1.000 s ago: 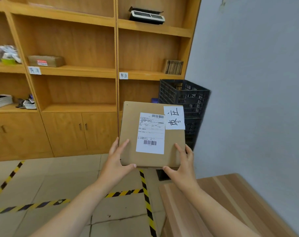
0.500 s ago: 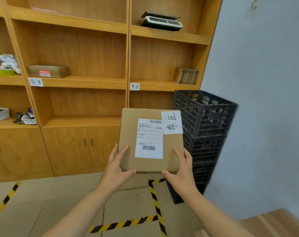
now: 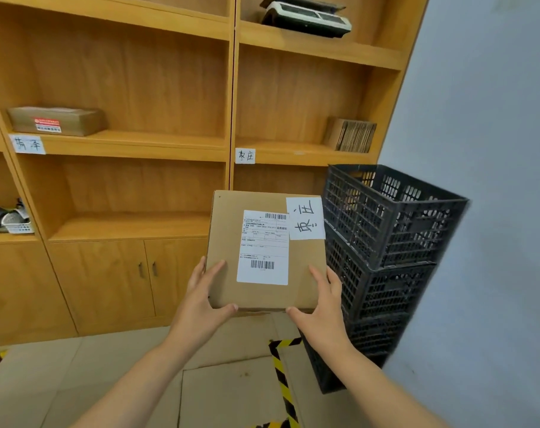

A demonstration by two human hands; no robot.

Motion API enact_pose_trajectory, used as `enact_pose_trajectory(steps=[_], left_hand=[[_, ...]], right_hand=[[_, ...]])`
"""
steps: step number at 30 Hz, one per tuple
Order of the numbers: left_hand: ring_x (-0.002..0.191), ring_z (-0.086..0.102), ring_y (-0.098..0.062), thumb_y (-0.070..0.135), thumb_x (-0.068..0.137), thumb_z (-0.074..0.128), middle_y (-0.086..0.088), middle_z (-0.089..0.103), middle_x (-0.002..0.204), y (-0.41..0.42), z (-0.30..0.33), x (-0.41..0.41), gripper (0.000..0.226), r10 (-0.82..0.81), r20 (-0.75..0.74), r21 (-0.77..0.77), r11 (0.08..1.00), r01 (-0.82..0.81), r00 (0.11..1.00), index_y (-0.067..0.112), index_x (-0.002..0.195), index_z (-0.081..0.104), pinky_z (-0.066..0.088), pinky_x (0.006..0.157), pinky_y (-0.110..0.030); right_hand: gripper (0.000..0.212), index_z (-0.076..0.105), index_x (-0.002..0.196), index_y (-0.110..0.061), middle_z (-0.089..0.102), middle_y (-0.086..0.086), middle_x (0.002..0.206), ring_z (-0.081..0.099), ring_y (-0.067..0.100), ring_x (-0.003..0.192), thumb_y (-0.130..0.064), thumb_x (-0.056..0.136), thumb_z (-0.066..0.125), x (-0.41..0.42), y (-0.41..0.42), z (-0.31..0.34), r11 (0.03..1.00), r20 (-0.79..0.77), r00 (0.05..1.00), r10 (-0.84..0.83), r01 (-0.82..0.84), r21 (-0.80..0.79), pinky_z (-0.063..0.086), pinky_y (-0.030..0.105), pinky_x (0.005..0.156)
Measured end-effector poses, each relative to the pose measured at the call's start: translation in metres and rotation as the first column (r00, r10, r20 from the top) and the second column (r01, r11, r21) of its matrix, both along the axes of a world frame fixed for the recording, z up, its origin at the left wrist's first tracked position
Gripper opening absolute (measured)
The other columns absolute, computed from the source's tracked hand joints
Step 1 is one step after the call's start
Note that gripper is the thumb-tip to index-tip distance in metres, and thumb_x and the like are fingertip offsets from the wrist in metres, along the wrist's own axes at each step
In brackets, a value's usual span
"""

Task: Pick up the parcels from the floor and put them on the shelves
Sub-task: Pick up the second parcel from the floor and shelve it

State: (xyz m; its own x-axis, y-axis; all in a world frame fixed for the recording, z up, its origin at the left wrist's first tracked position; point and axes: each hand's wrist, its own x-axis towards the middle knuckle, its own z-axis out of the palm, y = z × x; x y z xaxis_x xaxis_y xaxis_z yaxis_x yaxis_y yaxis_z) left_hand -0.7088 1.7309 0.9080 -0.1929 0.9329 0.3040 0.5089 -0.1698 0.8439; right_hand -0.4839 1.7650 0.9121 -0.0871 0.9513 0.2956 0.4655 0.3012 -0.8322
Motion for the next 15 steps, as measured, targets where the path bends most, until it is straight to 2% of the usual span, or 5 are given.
enact_pose_trajectory(steps=[3,12,15], left_hand=[[0.129,0.021,0.002,0.014,0.073,0.076,0.012,0.006,0.156,0.044,0.002,-0.007,0.081,0.013,-0.011,0.005,1.000,-0.013,1.000,0.037,0.139,0.035,0.031,0.098,-0.021],[0.124,0.027,0.000,0.017,0.071,0.077,0.014,0.012,0.154,0.192,0.030,-0.001,0.080,0.112,-0.049,0.052,0.993,-0.110,0.992,0.041,0.136,0.036,0.038,0.097,-0.025],[0.128,0.027,-0.004,0.017,0.070,0.078,0.011,0.015,0.154,0.231,0.032,-0.001,0.079,0.130,-0.065,0.070,0.990,-0.125,0.989,0.040,0.134,0.039,0.037,0.098,-0.025]], right_hand=[[0.085,0.027,0.139,-0.037,0.007,-0.017,0.148,0.019,0.009,0.137,-0.018,0.071,0.075,-0.006,0.049,-0.003,0.999,-0.027,0.999,0.033,-0.033,0.009,0.029,0.025,0.106],[0.085,0.027,0.137,-0.041,0.006,-0.016,0.149,0.019,0.012,0.139,-0.018,0.071,0.075,-0.002,0.214,0.018,0.995,-0.063,0.994,0.087,-0.085,0.044,0.027,0.038,0.114],[0.084,0.027,0.137,-0.041,0.007,-0.017,0.148,0.020,0.012,0.138,-0.020,0.071,0.075,-0.001,0.256,0.016,0.995,-0.067,0.993,0.094,-0.092,0.029,0.029,0.041,0.114]])
